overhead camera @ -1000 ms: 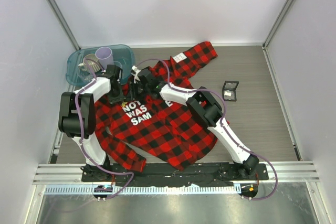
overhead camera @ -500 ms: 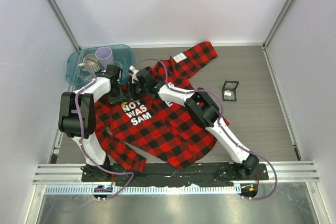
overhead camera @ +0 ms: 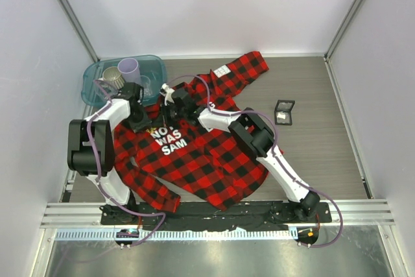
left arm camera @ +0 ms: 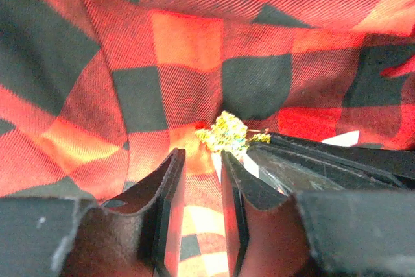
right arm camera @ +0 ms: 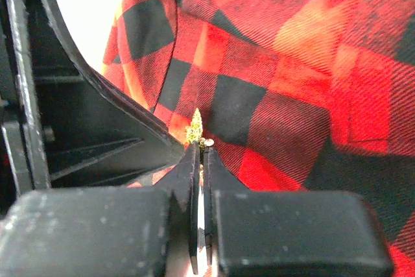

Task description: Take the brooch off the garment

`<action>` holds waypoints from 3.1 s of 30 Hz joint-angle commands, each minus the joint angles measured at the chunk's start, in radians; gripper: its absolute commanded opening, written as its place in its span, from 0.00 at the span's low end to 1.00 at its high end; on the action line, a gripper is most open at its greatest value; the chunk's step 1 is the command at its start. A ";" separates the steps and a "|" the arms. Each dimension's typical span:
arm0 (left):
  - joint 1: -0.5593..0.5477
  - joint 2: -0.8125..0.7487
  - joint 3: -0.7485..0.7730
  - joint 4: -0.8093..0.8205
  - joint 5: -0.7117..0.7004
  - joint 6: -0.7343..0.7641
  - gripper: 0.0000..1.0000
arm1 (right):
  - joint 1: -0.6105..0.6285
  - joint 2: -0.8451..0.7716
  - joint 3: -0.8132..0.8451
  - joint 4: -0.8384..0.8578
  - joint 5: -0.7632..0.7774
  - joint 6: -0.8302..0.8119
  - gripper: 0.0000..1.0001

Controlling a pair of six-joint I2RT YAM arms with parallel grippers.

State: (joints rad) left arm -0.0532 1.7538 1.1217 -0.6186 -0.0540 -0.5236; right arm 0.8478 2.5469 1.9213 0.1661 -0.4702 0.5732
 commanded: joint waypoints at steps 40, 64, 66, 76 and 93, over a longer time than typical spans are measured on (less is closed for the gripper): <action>0.480 -0.580 -0.379 0.036 0.189 -0.360 0.48 | 0.304 0.010 0.329 -0.471 0.719 -0.463 0.16; 0.464 -0.444 -0.435 0.263 0.553 -0.246 0.57 | 0.145 -0.249 -0.001 -0.189 0.163 -0.153 0.45; 0.461 -0.425 -0.428 0.263 0.545 -0.248 0.58 | 0.139 -0.275 -0.024 -0.182 0.166 -0.147 0.47; 0.409 -0.376 -0.404 0.307 0.508 -0.349 0.51 | 0.097 -0.163 0.079 -0.111 0.211 -0.125 0.39; 0.395 -0.307 -0.436 0.387 0.493 -0.426 0.42 | 0.097 -0.091 0.074 -0.040 0.240 -0.147 0.18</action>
State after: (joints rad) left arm 0.3527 1.4418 0.6750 -0.2783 0.4343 -0.9325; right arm 0.9428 2.4565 2.0140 0.0185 -0.2035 0.4278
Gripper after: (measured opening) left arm 0.425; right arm 0.191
